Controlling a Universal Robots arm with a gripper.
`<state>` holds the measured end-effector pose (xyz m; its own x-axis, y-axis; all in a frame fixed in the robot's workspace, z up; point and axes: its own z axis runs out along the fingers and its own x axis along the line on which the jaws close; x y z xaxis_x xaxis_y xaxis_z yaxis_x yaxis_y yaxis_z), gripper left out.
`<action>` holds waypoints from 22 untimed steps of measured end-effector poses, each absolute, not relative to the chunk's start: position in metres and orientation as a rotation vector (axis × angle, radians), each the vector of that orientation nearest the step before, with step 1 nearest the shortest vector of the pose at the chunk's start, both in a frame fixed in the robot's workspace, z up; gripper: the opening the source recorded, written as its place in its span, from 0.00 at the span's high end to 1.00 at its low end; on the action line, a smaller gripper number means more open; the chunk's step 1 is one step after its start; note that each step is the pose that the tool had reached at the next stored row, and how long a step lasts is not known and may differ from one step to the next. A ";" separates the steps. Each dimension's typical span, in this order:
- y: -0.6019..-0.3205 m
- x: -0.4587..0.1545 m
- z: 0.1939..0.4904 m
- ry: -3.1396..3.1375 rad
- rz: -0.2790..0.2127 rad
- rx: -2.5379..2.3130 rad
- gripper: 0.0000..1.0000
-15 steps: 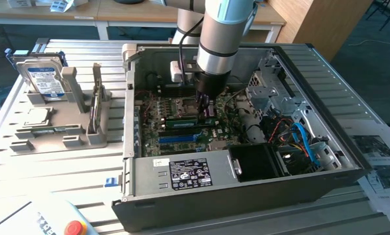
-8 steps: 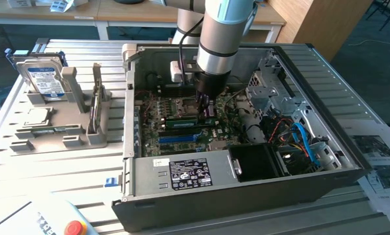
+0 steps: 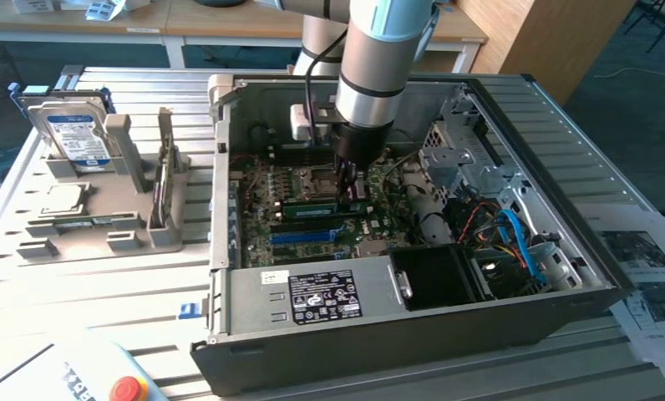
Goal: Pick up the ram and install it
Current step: 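Insert the ram into the slot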
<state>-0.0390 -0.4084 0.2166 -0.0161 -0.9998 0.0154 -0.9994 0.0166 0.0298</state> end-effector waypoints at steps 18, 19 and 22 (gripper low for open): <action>-0.408 -0.039 0.229 -2.217 -0.016 2.181 0.81; -0.408 -0.039 0.231 -2.217 -0.016 2.181 0.81; -0.408 -0.039 0.236 -2.217 -0.016 2.181 0.81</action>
